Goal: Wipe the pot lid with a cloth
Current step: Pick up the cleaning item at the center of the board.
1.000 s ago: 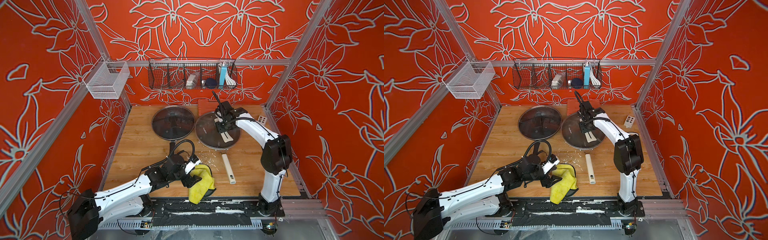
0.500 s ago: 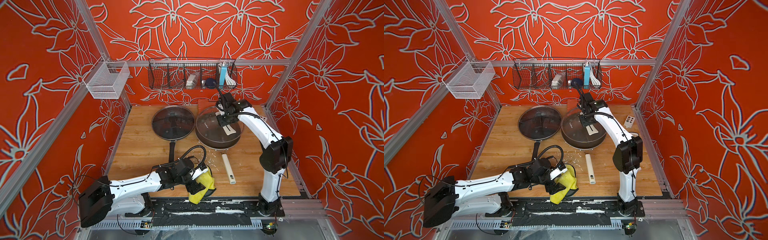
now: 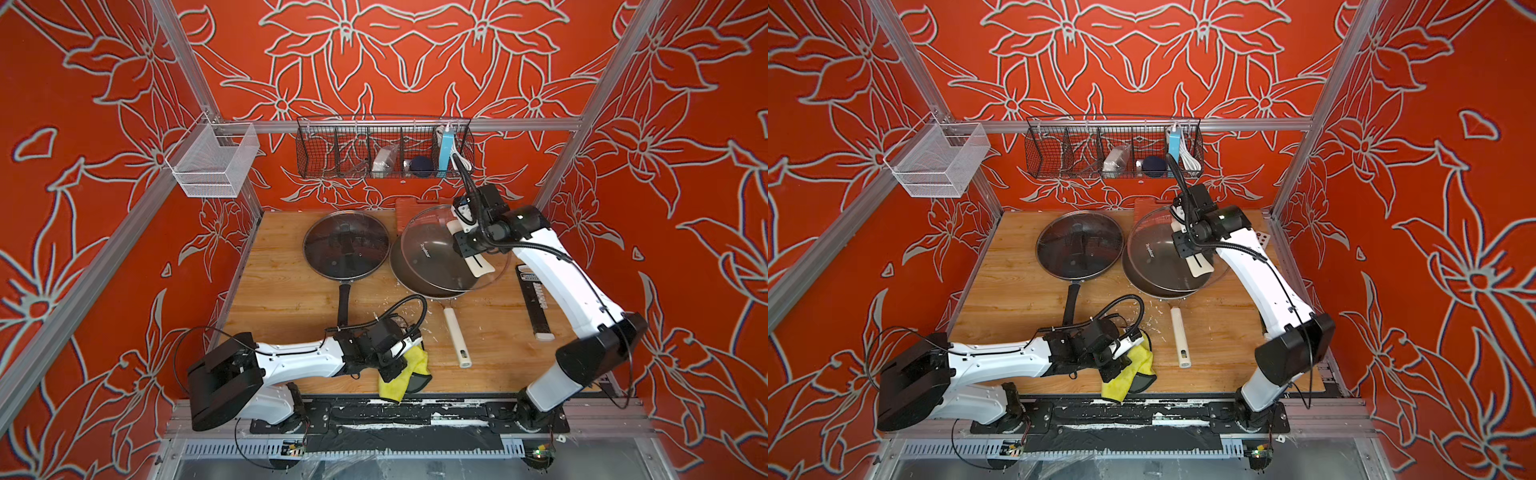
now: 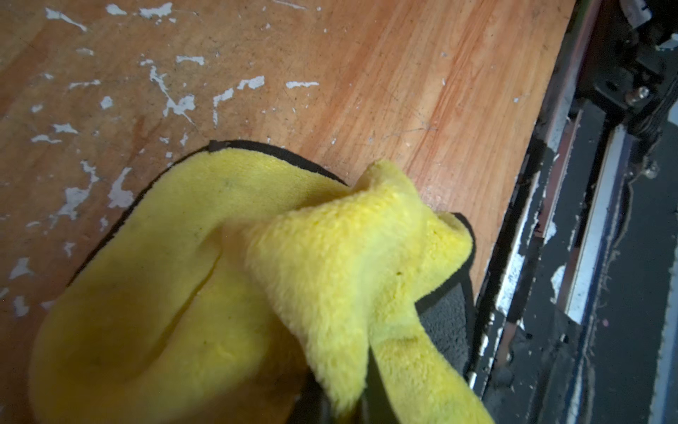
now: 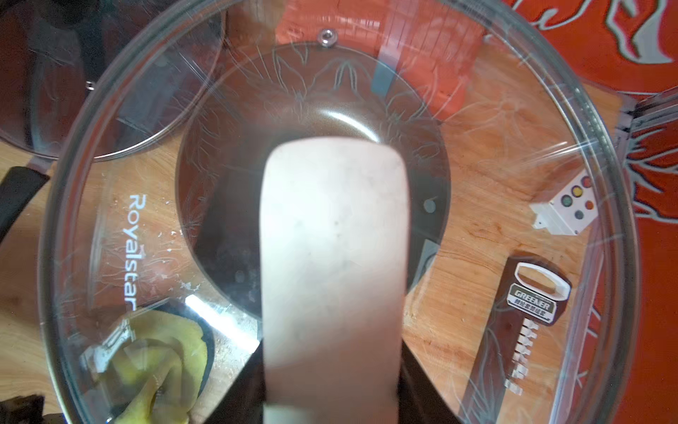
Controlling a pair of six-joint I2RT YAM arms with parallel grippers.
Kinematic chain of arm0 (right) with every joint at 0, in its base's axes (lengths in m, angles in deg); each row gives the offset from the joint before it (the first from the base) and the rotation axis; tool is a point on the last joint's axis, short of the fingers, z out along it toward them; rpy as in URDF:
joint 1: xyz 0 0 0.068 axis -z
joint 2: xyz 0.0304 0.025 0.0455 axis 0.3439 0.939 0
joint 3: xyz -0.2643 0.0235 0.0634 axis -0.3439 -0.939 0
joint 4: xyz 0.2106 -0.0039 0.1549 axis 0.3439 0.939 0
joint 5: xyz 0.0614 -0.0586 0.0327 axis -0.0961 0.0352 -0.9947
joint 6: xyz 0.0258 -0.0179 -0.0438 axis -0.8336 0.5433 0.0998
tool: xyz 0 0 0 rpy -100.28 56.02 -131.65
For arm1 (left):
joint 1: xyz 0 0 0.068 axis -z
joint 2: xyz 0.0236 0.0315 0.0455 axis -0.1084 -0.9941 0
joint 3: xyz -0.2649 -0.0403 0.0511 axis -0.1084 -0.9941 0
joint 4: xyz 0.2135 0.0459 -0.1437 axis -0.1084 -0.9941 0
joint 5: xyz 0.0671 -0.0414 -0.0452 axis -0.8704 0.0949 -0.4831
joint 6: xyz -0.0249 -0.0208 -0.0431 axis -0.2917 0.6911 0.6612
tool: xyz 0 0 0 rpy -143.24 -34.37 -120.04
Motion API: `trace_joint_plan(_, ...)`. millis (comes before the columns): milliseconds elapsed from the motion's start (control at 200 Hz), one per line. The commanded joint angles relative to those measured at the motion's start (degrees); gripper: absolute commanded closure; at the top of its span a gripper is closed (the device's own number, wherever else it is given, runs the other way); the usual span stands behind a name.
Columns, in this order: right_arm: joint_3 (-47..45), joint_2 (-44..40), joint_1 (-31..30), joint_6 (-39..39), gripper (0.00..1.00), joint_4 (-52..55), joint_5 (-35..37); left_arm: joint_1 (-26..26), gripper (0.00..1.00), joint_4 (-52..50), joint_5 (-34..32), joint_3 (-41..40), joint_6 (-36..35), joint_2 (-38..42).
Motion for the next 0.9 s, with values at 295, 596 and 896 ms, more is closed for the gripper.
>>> trace_joint_plan(295,-8.38,-14.36,1.04,0.01,1.0,-10.07,-0.39,-0.78,1.0,3.47,-8.16,-0.17,2.95,12.94)
trace_joint_plan(596,-16.29,-24.27,4.42,-0.49,1.0,-16.72,-9.64,-18.77,1.0,3.37,3.42,-1.92,9.71,31.02)
trace_joint_plan(896,-25.98,-31.86,8.31,-7.09,1.0,-32.96,-32.98,-30.84,1.0,9.66,19.91,2.54,17.94,31.67)
